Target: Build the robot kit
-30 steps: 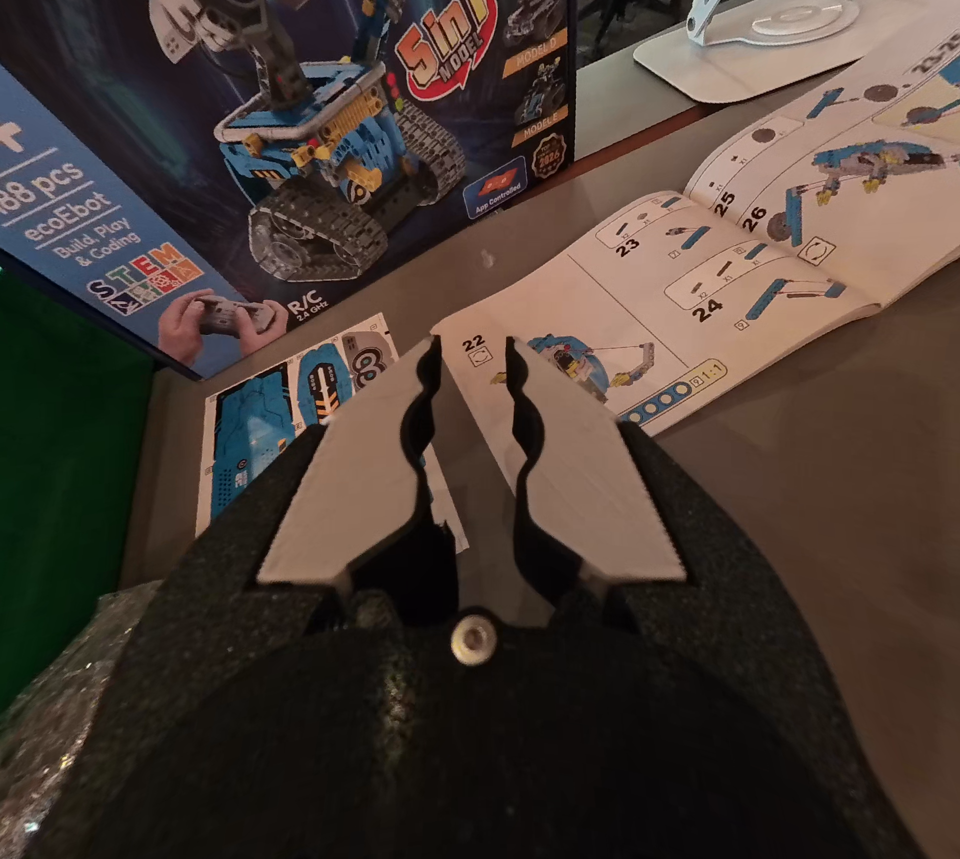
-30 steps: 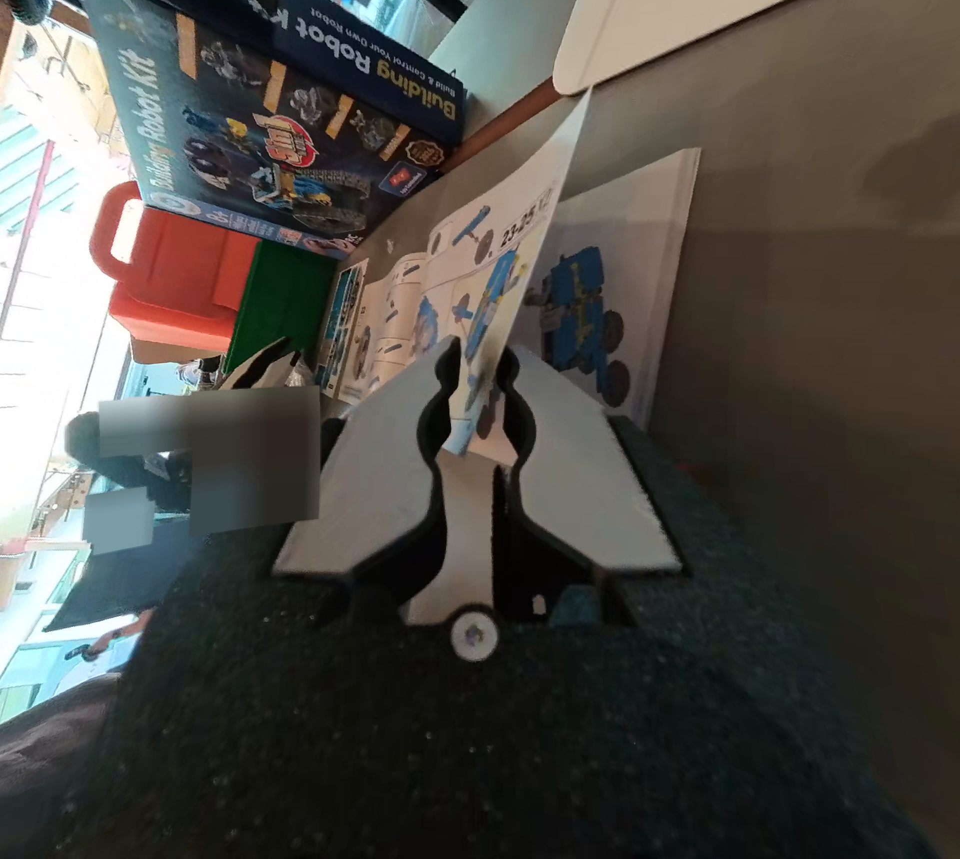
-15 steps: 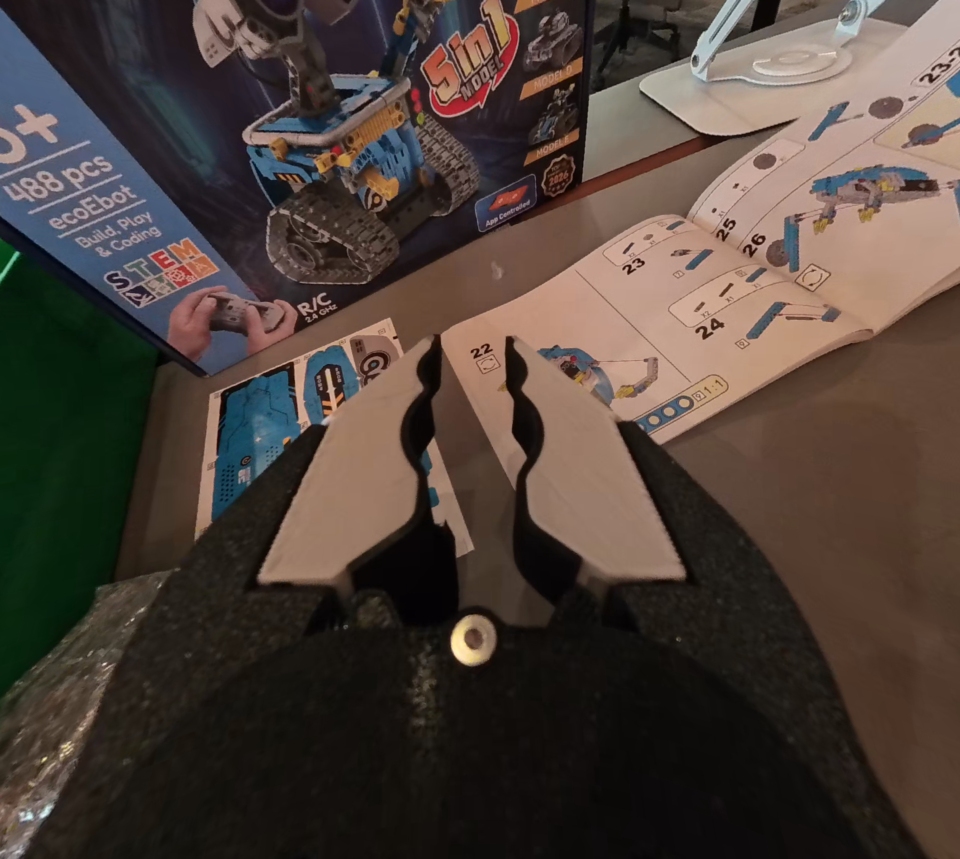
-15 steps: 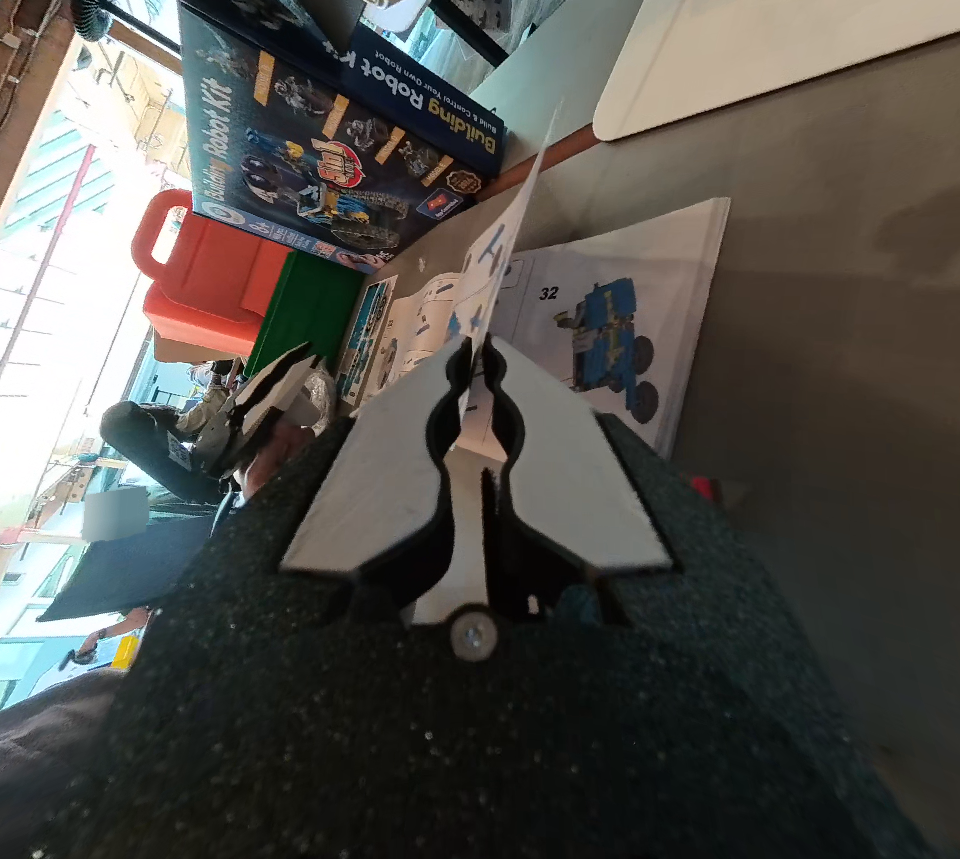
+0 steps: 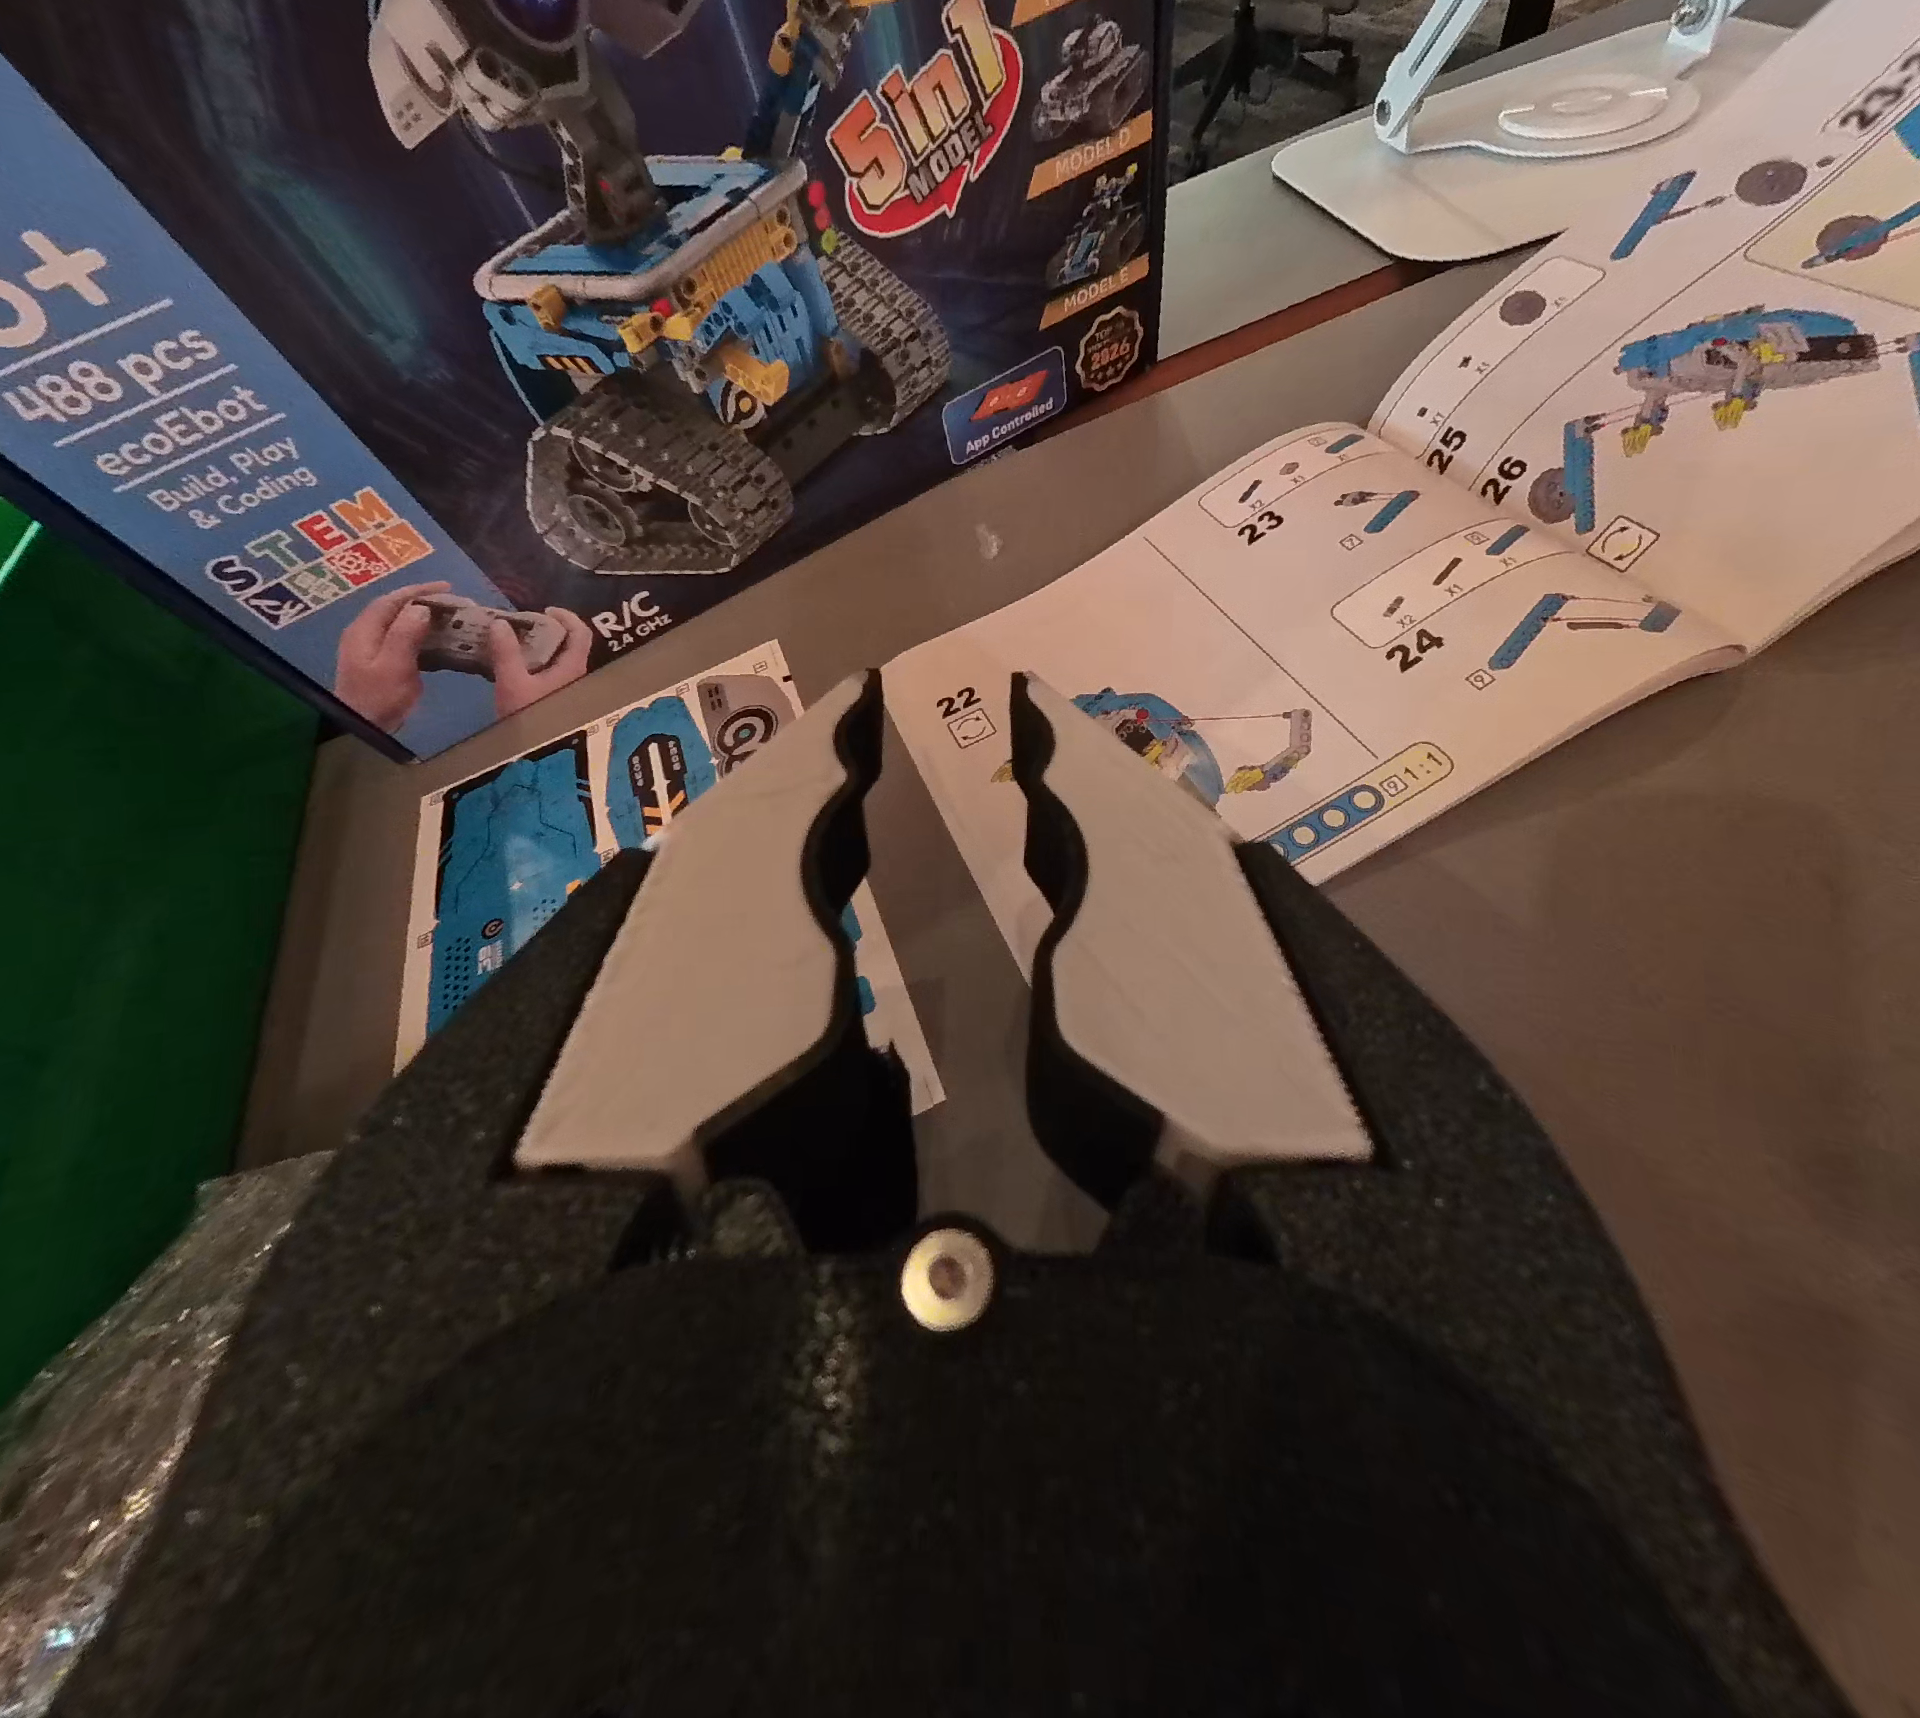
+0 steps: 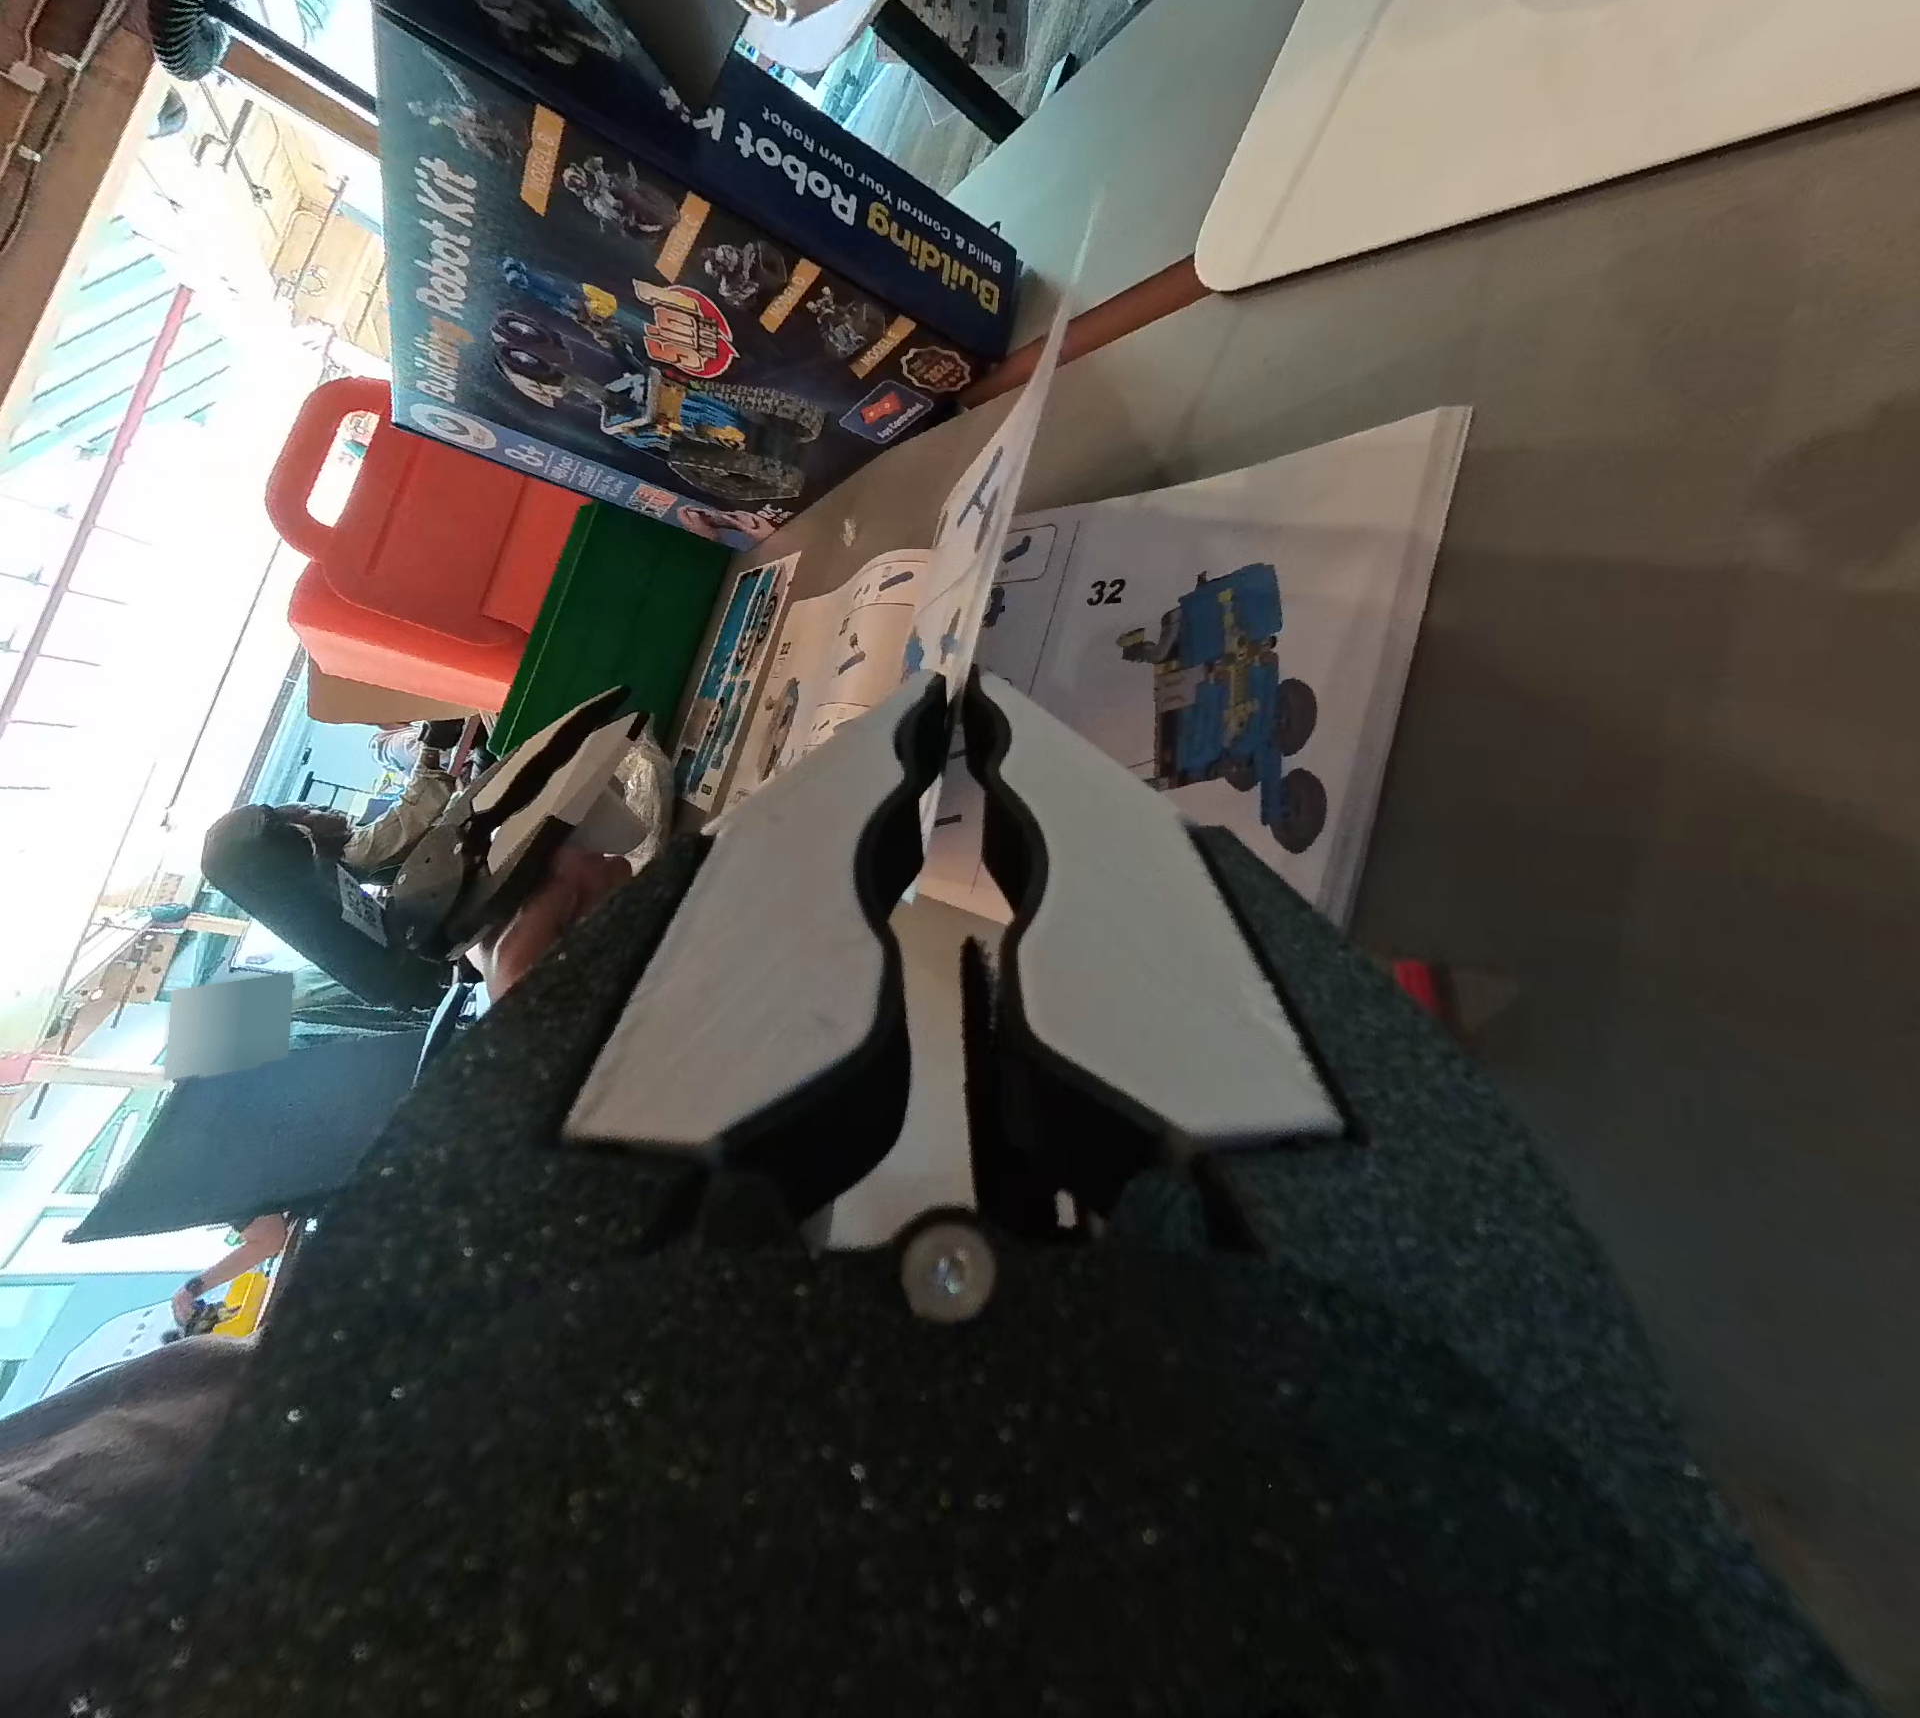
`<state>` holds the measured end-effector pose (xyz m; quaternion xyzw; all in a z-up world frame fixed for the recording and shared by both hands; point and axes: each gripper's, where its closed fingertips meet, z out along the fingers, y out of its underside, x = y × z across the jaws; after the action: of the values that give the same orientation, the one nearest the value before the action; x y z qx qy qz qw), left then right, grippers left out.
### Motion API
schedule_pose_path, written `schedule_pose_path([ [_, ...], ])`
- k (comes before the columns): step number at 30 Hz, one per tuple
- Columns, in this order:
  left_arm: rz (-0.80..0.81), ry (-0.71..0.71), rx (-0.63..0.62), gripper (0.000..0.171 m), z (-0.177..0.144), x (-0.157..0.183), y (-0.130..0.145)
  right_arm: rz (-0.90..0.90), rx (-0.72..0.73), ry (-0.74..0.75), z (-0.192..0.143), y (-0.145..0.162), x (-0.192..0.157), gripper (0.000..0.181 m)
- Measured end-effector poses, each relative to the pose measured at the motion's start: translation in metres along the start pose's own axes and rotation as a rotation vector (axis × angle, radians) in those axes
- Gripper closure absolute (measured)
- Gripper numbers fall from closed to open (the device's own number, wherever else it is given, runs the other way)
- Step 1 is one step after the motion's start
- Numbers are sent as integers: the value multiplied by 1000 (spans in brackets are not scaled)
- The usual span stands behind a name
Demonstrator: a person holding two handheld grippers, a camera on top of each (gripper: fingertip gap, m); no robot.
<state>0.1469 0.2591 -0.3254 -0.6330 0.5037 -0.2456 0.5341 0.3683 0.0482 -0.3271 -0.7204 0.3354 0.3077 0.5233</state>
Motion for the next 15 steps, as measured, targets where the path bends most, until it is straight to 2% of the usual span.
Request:
schedule_pose_path([
  [15,17,5,-1,148,0,2,0,8,-4,-15,1,1,-4,178],
])
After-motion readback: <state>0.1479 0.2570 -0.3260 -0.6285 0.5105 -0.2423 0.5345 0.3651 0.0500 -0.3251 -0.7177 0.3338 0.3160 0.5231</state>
